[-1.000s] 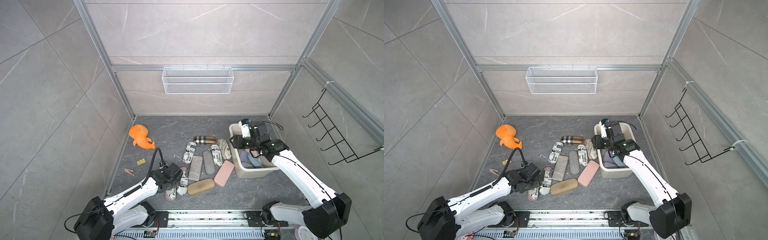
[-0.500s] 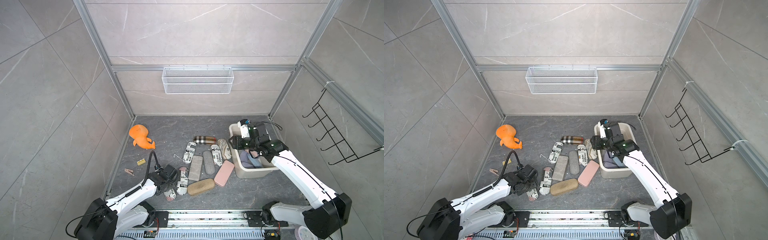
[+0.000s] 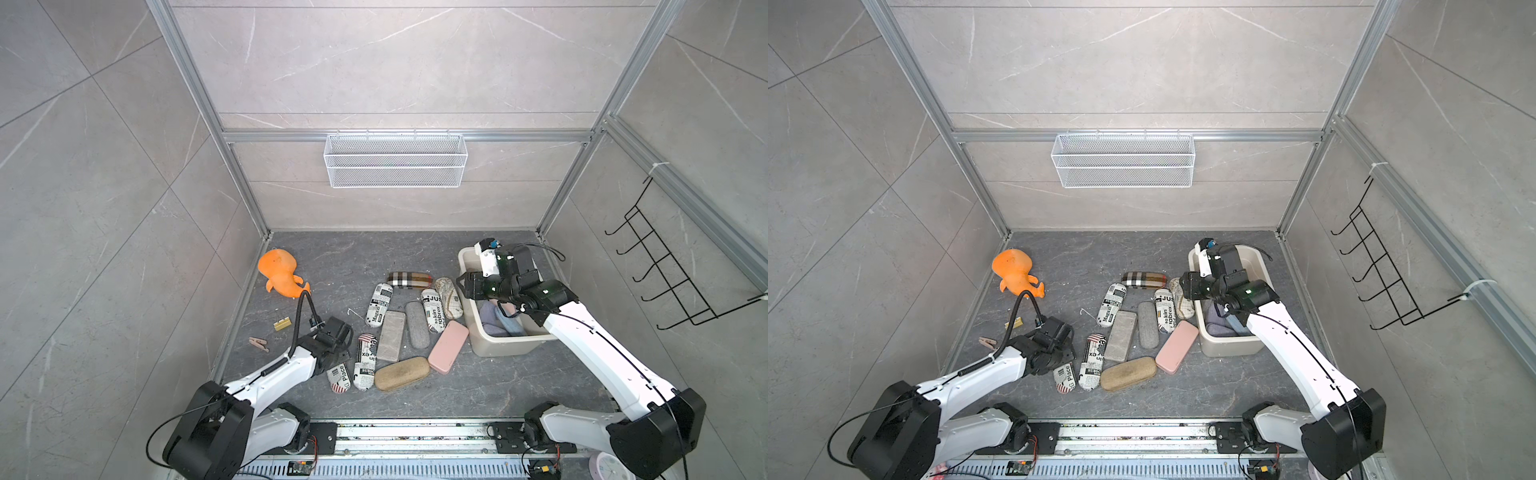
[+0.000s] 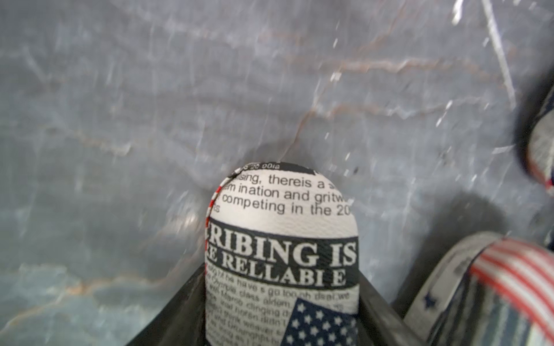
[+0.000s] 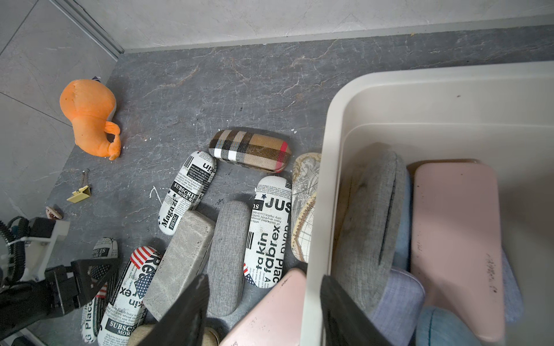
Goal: Put the glasses cases into the storage boxes
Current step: Pick up the glasses case at the center of the board.
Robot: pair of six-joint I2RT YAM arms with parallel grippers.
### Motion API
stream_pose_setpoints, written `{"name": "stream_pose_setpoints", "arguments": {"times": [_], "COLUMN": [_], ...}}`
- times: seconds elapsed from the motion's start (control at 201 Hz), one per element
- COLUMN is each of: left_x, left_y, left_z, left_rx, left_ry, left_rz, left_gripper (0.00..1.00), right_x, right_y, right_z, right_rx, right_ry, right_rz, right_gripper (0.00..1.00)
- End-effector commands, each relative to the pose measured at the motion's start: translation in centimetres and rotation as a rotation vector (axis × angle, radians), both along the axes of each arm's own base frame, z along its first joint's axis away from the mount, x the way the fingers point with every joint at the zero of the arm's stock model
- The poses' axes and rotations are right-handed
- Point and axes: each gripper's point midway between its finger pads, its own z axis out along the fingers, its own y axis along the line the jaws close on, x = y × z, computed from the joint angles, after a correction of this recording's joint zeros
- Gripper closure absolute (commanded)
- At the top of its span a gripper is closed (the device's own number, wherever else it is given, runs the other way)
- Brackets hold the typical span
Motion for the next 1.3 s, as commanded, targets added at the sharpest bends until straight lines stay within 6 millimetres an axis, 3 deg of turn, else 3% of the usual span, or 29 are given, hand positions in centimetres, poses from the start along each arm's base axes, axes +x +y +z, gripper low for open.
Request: {"name": "stream_pose_setpoints", "arguments": {"times": [0.0, 0.219, 0.389, 0.474, 0.693, 0.813, 1.067, 1.296], "left_x": [2.6, 5.9, 5.9, 4.6, 0.5, -0.8, -2.2, -2.6], "left_y": [-0.8, -1.6, -2.0, -1.7, -0.2, -0.6, -0.7, -0.3], "left_z": [0.7, 2.1, 3.4, 3.5, 2.2, 1.2, -0.1, -0.3], "left_rx": [-0.001, 0.024, 0.014, -0.003, -0.031, -0.078, -0.104, -0.105], "left_ry": [-0.045, -0.087, -0.079, -0.057, 0.01, 0.039, 0.086, 0.068], "left_rz": [-0.055, -0.131, -0.168, -0.149, -0.083, -0.09, -0.08, -0.065], "left_gripper": [0.41, 0.4, 0.11, 0.05, 0.12, 0.16, 0.24, 0.38], "right_x": [-0.5, -0.4, -0.6, -0.8, -0.6, -0.6, -0.7, -0.9], "right_y": [0.1, 0.3, 0.3, 0.2, 0.6, 1.0, 1.5, 1.7], "right_z": [0.9, 0.9, 1.1, 1.0, 1.2, 1.4, 1.7, 2.1], "right_rx": [0.019, 0.025, 0.025, 0.023, 0.029, 0.033, 0.034, 0.032], "right_ry": [-0.021, -0.02, -0.02, -0.022, -0.026, -0.025, -0.029, -0.034], "right_rz": [0.0, 0.004, 0.009, 0.006, 0.013, 0.025, 0.038, 0.037], "right_gripper": [0.38, 0.38, 0.38, 0.37, 0.37, 0.37, 0.37, 0.38]}}
